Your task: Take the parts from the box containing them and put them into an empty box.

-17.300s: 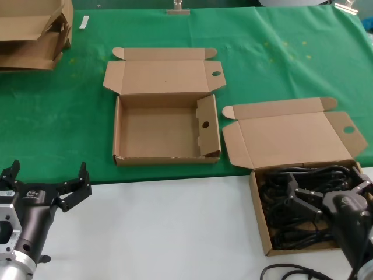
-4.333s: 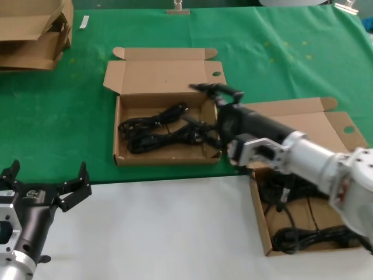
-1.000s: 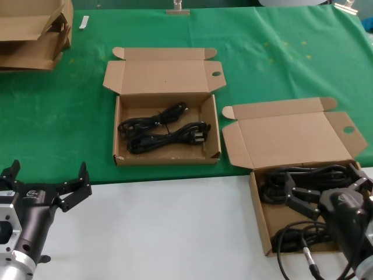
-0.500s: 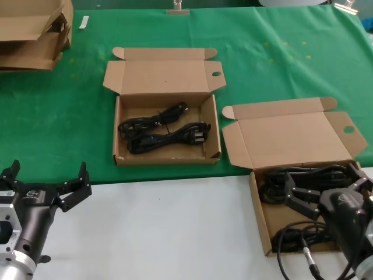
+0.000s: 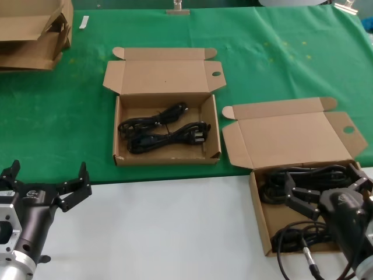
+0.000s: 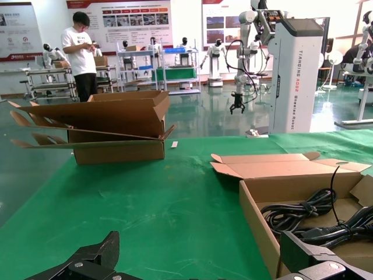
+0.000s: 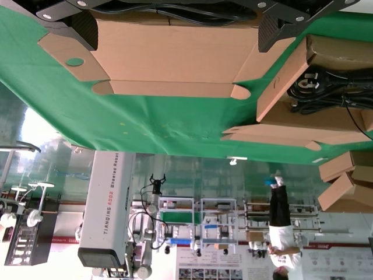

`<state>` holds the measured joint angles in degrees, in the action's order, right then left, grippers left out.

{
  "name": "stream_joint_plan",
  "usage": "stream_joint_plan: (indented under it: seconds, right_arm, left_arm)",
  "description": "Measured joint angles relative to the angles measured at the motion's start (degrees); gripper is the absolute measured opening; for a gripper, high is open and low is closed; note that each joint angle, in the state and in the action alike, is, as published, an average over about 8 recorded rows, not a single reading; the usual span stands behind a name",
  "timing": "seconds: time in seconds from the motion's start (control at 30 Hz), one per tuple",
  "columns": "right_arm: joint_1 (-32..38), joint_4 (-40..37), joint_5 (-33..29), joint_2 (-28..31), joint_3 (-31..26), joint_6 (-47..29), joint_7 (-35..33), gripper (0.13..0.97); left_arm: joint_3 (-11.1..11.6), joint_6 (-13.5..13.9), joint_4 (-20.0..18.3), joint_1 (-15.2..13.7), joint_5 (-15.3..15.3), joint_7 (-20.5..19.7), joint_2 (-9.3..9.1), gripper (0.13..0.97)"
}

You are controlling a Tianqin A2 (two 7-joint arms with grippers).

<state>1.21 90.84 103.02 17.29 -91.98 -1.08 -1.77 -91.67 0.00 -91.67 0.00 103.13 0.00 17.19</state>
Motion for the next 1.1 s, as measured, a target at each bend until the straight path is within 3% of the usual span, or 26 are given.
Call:
stream_joint_plan:
  seconds: [1.1]
  right_arm:
    - [0.0, 0.0, 0.0, 0.0, 0.0, 0.0, 0.0, 0.966]
  left_arm:
    - [0.0, 0.0, 0.0, 0.0, 0.0, 0.0, 0.00, 0.966]
